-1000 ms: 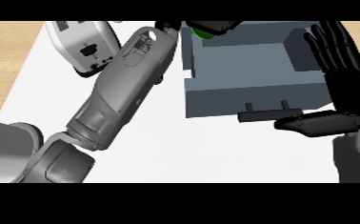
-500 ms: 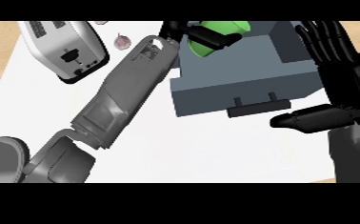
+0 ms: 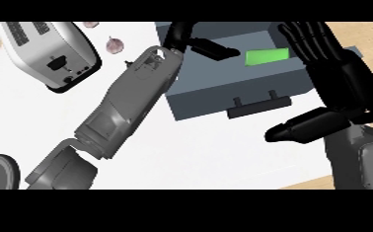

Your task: Pick up the cup, place it into the drawer and close the drawer

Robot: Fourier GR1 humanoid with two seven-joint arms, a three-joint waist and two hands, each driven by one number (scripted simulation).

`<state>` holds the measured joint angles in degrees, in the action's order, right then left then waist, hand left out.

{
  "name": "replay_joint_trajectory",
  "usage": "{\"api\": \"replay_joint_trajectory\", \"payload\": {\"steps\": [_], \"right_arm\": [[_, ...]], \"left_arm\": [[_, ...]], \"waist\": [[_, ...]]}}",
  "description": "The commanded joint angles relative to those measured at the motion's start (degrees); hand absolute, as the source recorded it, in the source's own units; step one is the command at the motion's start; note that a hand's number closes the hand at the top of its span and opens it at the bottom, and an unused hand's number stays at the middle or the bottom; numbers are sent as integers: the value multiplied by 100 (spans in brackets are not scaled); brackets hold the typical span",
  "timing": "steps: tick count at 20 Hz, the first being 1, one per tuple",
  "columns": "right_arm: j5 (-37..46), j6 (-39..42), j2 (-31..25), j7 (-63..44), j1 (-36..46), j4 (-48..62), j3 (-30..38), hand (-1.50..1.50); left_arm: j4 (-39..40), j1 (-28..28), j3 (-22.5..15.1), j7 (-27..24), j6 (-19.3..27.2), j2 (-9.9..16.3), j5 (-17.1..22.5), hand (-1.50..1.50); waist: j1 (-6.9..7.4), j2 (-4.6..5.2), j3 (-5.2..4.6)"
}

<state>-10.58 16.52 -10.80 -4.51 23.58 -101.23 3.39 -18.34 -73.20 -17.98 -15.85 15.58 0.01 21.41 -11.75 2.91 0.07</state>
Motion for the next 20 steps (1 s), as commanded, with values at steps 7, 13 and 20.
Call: {"api": "replay_joint_trajectory", "payload": {"steps": [7, 13, 20], "right_arm": [[-865, 1545, -214, -401, -249, -111, -1023, 150], [137, 2112, -1072, -681, -399, -84, -1441, -150], [2279, 1435, -1190, -97, -721, 196, -1849, -150]], "left_arm": [[-581, 160, 345, -1059, -165, -1, 1117, -150], [-412, 64, 370, -1285, 223, -1, 1390, -150], [-500, 359, 333, -1521, 162, -1, 1739, -150]], "waist": [[108, -88, -10], [476, -162, -5], [865, -209, 1]]}}
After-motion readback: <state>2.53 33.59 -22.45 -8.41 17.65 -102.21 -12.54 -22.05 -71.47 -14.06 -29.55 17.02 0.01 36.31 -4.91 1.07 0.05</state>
